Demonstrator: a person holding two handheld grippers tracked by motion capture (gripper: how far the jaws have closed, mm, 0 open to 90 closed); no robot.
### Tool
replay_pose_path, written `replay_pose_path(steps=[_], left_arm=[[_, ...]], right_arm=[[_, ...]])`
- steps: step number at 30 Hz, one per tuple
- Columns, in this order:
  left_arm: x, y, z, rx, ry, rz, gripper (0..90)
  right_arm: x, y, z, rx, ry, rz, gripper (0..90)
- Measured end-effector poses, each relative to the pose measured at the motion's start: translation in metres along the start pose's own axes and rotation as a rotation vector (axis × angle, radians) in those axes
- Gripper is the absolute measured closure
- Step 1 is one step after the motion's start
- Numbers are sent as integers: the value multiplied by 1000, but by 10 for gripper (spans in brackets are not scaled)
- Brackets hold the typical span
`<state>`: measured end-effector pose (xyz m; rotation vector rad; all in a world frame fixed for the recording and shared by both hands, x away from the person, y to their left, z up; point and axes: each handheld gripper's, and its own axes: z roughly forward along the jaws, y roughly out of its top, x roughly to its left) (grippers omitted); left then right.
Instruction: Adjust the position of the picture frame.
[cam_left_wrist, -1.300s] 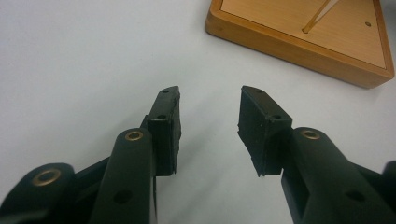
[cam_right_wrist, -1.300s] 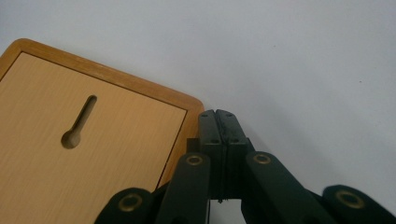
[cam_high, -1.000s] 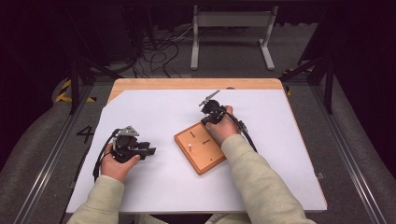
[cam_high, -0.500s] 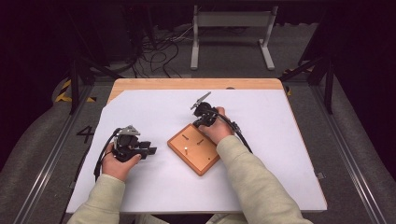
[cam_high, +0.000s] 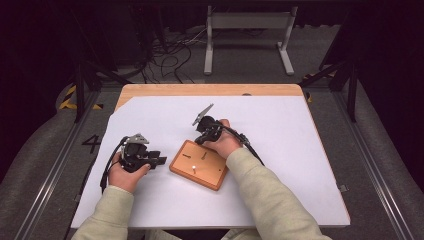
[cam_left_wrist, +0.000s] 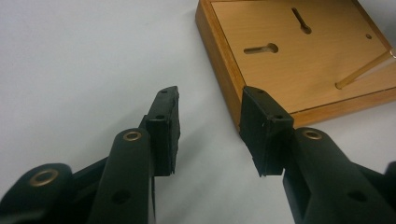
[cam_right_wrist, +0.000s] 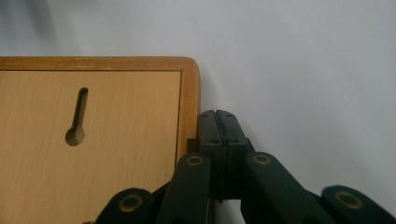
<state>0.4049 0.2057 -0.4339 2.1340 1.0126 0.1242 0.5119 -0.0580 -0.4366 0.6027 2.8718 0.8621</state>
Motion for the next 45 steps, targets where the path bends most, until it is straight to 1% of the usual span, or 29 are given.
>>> replay_pose_path(steps=[1,2,4,5,6,9,10,11,12,14,15,17,18,20,23,24,25,26,29,31,34,37,38,39,40,41,42,43,45], left_arm=[[0,0,1,1,3,-1,586],[0,0,2,5,5,-2,592],[0,0,4,11,7,-5,618],[0,0,4,11,7,-5,642],[-1,0,9,15,16,-7,671],[-1,0,17,43,38,-2,764],[-1,0,19,53,36,-1,803],[-1,0,19,53,36,-1,832],[-2,0,21,60,35,-1,832],[-2,0,23,72,35,7,895],[-3,1,24,79,29,5,897],[-4,1,27,91,13,16,898],[-5,1,28,96,5,14,897],[-5,1,29,99,0,26,898],[-8,1,31,104,-21,42,898],[-9,1,31,106,-22,46,898],[-10,1,31,109,-16,47,898],[-11,1,31,110,-13,48,898],[-11,1,30,112,-18,37,898],[-11,0,30,114,-17,41,898],[-15,-1,30,129,-61,39,898],[-24,1,32,150,-83,68,898],[-24,1,32,150,-83,68,898],[-33,2,35,169,-106,104,899],[-37,3,36,179,-119,108,898],[-42,4,38,183,-131,125,898],[-42,4,38,183,-131,125,898],[-49,5,40,198,-152,148,898],[-58,6,43,211,-181,176,898]], right_arm=[[0,0,0,2,-3,-2,900],[1,1,-1,1,-22,-7,900],[2,1,-6,1,-98,-12,900],[2,1,-6,1,-98,-12,900],[0,0,-16,-23,-120,3,900],[0,-3,-33,-43,-135,17,900],[1,-5,-39,-50,-141,16,900],[1,-5,-39,-50,-141,16,900],[1,-7,-45,-60,-145,17,900],[2,-12,-57,-87,-154,25,900],[3,-15,-63,-95,-156,35,900],[3,-24,-75,-117,-164,47,900],[4,-32,-83,-138,-165,62,900],[4,-36,-86,-147,-168,68,900],[6,-58,-97,-170,-176,105,900],[6,-65,-99,-177,-179,116,900],[6,-78,-105,-194,-183,141,900],[6,-78,-105,-194,-183,141,900],[8,-96,-113,-223,-182,170,900],[11,-105,-119,-240,-187,183,900],[14,-117,-126,-265,-190,200,900],[16,-127,-131,-295,-190,219,900],[16,-127,-131,-295,-190,219,900],[16,-131,-132,-291,-187,228,900],[17,-132,-133,-289,-187,233,900],[17,-134,-134,-295,-185,236,900],[17,-134,-134,-295,-185,236,900],[18,-135,-135,-297,-184,238,900],[19,-135,-138,-301,-187,235,900]])
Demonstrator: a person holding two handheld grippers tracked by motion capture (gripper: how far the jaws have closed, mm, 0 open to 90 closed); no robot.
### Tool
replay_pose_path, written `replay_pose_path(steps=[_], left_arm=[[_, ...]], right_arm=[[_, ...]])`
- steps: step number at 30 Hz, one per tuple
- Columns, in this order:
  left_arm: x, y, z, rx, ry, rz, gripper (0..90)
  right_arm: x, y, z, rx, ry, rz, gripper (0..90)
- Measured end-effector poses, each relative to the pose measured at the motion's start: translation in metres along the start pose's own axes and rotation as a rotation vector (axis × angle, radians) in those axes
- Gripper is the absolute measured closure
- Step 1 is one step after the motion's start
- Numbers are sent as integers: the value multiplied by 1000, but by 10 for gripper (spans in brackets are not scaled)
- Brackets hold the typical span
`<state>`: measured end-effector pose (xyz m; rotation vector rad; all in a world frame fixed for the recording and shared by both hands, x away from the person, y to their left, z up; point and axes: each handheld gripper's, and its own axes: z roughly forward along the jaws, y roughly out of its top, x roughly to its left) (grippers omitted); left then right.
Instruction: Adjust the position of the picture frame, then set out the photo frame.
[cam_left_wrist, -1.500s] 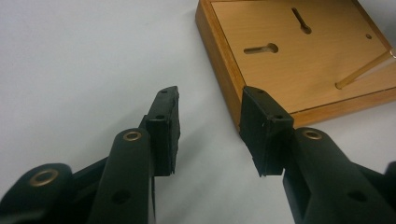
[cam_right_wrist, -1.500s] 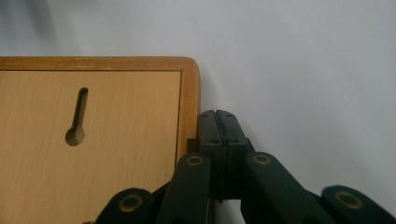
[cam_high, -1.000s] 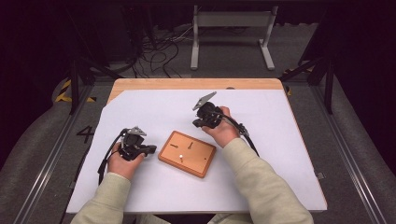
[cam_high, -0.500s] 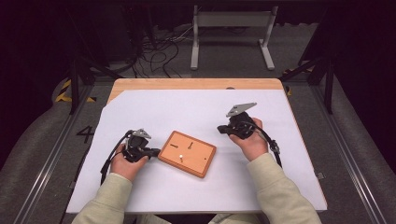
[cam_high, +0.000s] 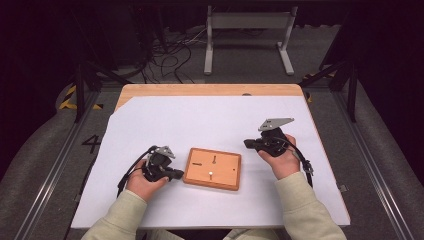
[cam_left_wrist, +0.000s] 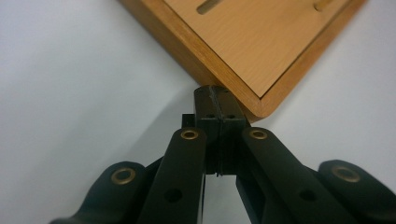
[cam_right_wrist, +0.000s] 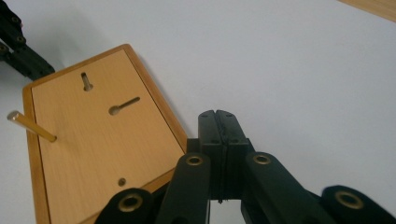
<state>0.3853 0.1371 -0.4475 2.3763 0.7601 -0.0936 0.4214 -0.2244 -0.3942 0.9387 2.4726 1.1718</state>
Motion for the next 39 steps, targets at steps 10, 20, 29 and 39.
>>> replay_pose_path(steps=[10,20,29,39], left_arm=[[-17,12,13,41,-56,76,898],[-10,16,4,-17,-16,29,752],[-2,19,-20,-93,45,5,629],[6,16,-32,-118,73,-13,590]], right_arm=[[1,-4,-14,-14,-2,1,900],[10,-12,-30,-12,19,-47,871],[24,-14,-36,10,30,-106,777],[42,-10,-36,11,84,-134,677]])
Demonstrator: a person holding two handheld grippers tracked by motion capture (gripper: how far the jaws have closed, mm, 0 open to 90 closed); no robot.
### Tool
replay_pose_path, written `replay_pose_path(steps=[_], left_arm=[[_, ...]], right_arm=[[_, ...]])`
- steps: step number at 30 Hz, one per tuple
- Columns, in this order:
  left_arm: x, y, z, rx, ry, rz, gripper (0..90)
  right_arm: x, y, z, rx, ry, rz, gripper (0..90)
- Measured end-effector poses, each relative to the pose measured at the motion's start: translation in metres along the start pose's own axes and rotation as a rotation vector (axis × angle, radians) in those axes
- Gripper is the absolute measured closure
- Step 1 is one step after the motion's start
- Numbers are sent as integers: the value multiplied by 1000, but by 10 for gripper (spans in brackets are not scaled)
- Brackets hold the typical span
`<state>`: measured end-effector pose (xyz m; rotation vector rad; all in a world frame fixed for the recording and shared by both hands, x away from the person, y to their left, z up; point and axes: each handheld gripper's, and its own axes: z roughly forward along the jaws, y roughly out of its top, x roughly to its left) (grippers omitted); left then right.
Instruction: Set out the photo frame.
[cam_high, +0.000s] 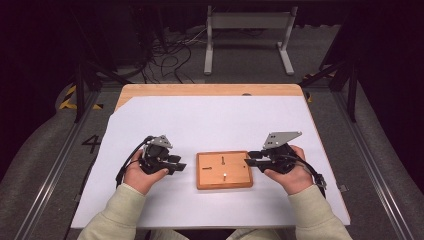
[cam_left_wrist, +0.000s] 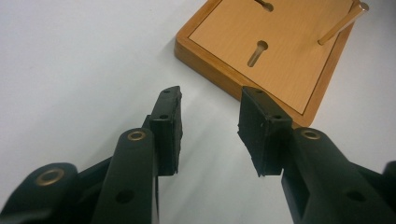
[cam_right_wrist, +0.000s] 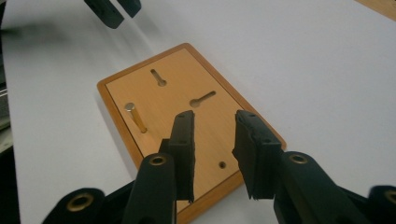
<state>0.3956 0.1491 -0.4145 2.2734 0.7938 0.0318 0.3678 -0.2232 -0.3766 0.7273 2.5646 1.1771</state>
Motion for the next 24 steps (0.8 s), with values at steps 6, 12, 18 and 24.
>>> replay_pose_path(steps=[6,12,18,24], left_arm=[[1,0,0,-7,13,-5,550],[1,0,1,-3,11,3,541],[1,0,3,3,12,-1,535],[2,-1,4,6,8,-6,527]], right_arm=[[16,7,3,-10,34,-30,651],[32,13,13,6,84,-70,609],[38,14,26,31,122,-79,599],[39,8,43,56,141,-101,589]])
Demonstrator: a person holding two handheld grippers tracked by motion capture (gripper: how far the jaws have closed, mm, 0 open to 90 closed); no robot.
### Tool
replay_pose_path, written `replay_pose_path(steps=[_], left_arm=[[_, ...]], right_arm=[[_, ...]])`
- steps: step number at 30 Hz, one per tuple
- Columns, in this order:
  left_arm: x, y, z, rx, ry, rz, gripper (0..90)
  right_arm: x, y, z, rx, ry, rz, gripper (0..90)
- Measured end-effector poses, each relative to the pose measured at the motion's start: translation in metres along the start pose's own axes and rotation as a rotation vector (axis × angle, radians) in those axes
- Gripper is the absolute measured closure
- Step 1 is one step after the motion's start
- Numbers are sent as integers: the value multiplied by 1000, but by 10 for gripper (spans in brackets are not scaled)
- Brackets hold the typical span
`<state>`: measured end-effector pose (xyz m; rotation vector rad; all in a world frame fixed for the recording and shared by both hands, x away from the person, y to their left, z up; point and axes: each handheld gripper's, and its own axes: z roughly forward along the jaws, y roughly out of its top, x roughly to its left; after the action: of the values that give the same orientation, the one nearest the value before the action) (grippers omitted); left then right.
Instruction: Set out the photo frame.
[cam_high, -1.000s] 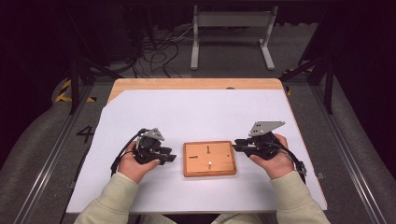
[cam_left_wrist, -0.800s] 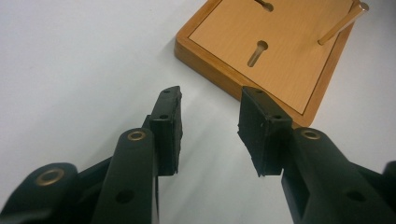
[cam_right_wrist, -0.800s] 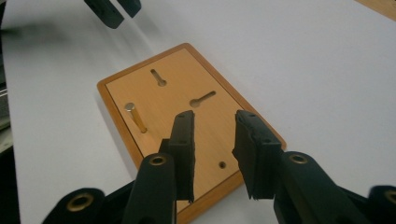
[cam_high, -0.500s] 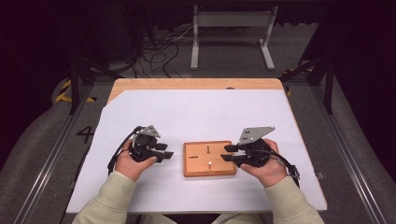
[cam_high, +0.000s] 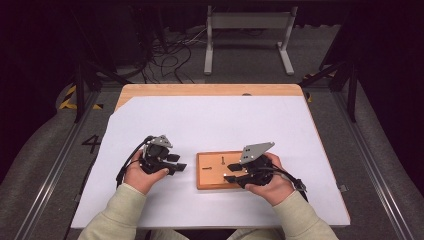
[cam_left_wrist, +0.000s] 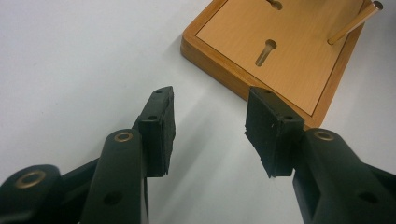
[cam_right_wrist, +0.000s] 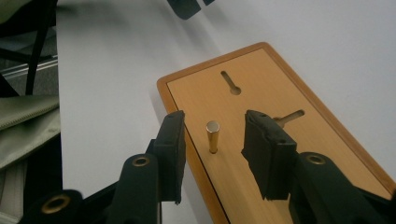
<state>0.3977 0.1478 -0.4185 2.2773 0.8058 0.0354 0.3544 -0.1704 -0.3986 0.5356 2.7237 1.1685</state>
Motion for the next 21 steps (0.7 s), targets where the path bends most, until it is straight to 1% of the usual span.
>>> replay_pose_path(steps=[7,9,10,11,13,16,21], left_arm=[[1,-1,2,6,-2,-1,523],[1,-1,2,5,-4,-6,524],[1,-1,2,5,-4,-6,524],[1,-1,2,8,-3,-2,523],[1,-1,3,10,-4,-5,524],[2,-1,3,12,-5,-3,523],[2,-2,4,13,-9,-6,525]], right_arm=[[-2,-4,15,39,15,-24,613],[-2,-5,18,47,24,-31,649],[-2,-5,18,47,24,-31,649],[-2,-5,23,53,39,-40,681],[-2,-5,24,54,43,-42,691],[-3,-7,29,69,43,-48,715],[-4,-5,32,95,42,-78,746]])
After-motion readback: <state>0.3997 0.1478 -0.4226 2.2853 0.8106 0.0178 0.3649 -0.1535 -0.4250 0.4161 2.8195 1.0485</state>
